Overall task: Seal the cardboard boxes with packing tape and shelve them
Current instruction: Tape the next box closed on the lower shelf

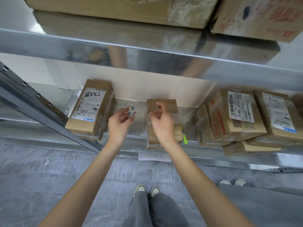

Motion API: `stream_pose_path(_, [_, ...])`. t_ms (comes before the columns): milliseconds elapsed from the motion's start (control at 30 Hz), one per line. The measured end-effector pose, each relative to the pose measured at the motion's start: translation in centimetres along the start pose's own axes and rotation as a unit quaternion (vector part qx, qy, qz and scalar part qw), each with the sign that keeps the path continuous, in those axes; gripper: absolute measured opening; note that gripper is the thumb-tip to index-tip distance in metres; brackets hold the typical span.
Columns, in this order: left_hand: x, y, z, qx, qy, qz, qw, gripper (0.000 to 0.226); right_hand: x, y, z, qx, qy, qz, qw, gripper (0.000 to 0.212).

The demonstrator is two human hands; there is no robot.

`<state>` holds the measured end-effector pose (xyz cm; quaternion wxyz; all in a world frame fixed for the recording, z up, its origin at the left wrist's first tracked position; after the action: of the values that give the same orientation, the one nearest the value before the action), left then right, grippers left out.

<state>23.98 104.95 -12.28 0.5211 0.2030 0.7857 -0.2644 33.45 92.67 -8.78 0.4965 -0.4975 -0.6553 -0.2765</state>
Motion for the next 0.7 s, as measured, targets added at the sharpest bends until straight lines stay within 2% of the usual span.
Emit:
stream_pose_path(33, [0.0,0.7,-0.3,-0.016,0.065,0.030,0.997,0.035,-0.4,-0.2,-0.5,-0.003,-0.110,-0.032,0.993,0.053])
stream_pose_path(100, [0.1,2.2,-0.6,-0.035,0.183,0.076,0.980,0.026,-1.5,-0.8,-1.0,0.037,-0.314,-0.021,0.948,0.089])
stream_pose_path(167, [0.6,3.5,-0.4,-0.017,0.245,0.094,0.965,0.014,-2.6,-1.5,-0.7,0.099,-0.404,0.006,0.909,0.113])
stream_pose_path(267, [2.0,5.1,0.4,0.020,0.313,0.091,0.945,0.011,-3.7,-1.8,-0.9,0.150,-0.411,-0.015,0.899,0.108])
stream_pose_path(433, [4.6,6.9,0.6,0.059,0.399,0.091,0.911,0.031,-4.1,-0.8,-3.6,0.278,-0.392,-0.078,0.874,0.102])
stream_pose_path(500, [4.6,7.0,0.8,0.059,0.373,0.109,0.920,0.039,-4.0,-0.2,-4.7,0.311,-0.396,-0.088,0.859,0.098])
stream_pose_path(533, [4.3,6.7,1.0,0.053,0.331,0.116,0.935,0.043,-4.0,0.2,-5.2,0.322,-0.403,-0.092,0.852,0.097])
stream_pose_path(600, [2.9,5.3,1.6,0.055,0.207,0.078,0.974,0.044,-3.9,0.9,-5.8,0.338,-0.408,-0.097,0.843,0.096])
stream_pose_path(633, [2.3,4.5,2.3,0.073,0.148,0.046,0.985,0.041,-3.8,1.1,-5.8,0.342,-0.394,-0.095,0.848,0.093])
stream_pose_path(700, [1.7,3.2,4.3,0.147,0.081,0.018,0.986,0.045,-3.3,1.4,-5.4,0.330,-0.322,-0.080,0.884,0.077])
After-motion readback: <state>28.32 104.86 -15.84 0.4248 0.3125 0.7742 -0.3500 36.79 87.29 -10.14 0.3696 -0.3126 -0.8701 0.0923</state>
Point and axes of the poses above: each hand's wrist, its own y-axis towards the middle knuckle, its own z-axis out of the palm, x = y × z, the point moved 3 cm from there along y, towards the middle knuckle, and after that the axes turned 10 degrees about y, right-handed, at the moved point
